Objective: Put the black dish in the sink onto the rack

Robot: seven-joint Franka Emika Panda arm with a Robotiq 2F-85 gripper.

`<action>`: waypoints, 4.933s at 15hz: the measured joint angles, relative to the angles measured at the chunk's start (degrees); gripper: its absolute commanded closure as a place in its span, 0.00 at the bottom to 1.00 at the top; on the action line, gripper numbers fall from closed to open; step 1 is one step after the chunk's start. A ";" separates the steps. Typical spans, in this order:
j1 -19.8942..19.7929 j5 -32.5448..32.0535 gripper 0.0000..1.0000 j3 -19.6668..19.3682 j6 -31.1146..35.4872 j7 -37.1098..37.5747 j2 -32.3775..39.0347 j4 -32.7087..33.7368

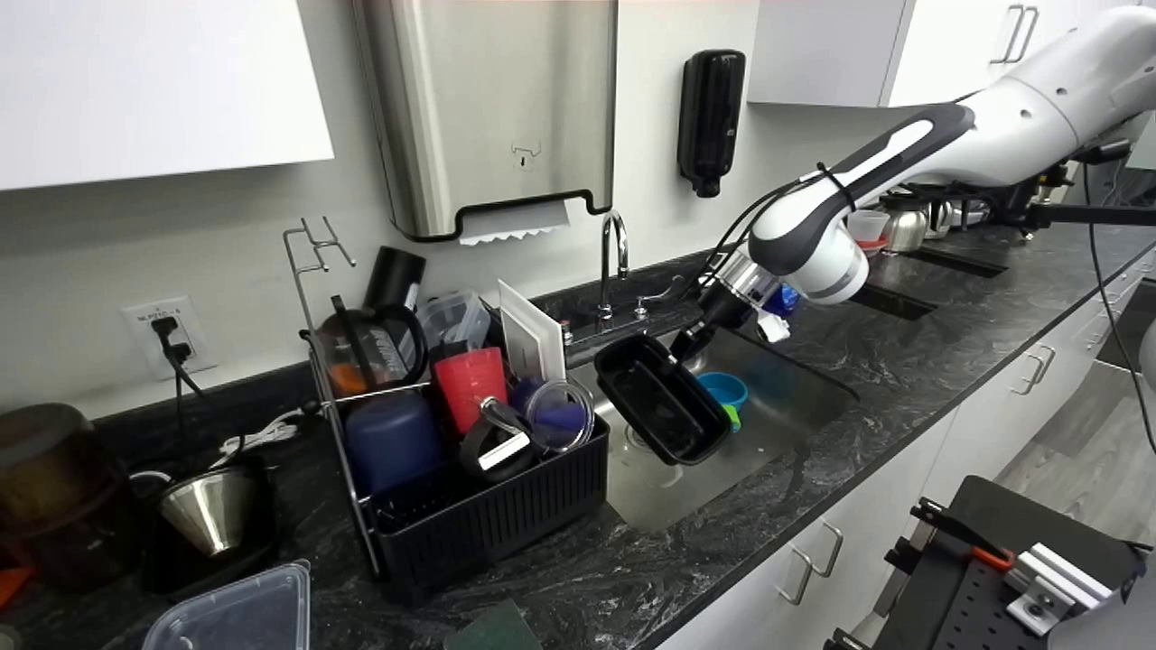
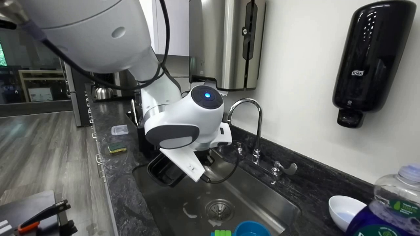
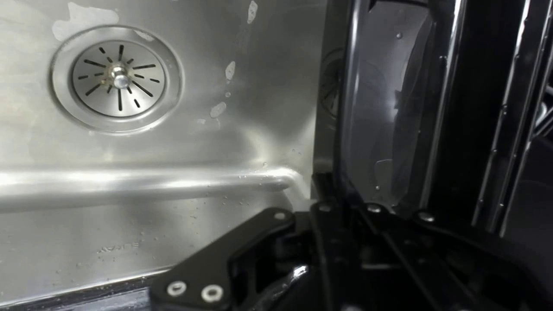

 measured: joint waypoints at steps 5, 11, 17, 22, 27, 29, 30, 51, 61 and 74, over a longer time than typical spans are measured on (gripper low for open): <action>-4.00 -0.02 0.98 4.15 -3.18 -4.99 6.34 1.01; -7.27 -0.15 0.98 6.30 -11.95 -16.89 12.30 2.74; -7.67 1.73 0.98 6.55 -19.13 -22.84 13.22 5.25; -7.66 7.44 0.98 7.12 -21.84 -22.85 13.22 7.11; -7.66 9.91 0.98 8.14 -22.68 -22.85 13.22 7.47; -7.66 10.22 0.98 8.76 -23.22 -22.85 13.22 7.47; -7.67 10.28 0.98 9.16 -23.55 -22.85 13.22 7.47; -10.68 10.18 0.98 19.65 -26.27 -24.09 12.70 5.46; -12.03 10.10 0.98 26.82 -26.38 -24.06 12.65 3.87; -9.50 7.81 0.98 32.39 -26.48 -23.23 12.65 3.32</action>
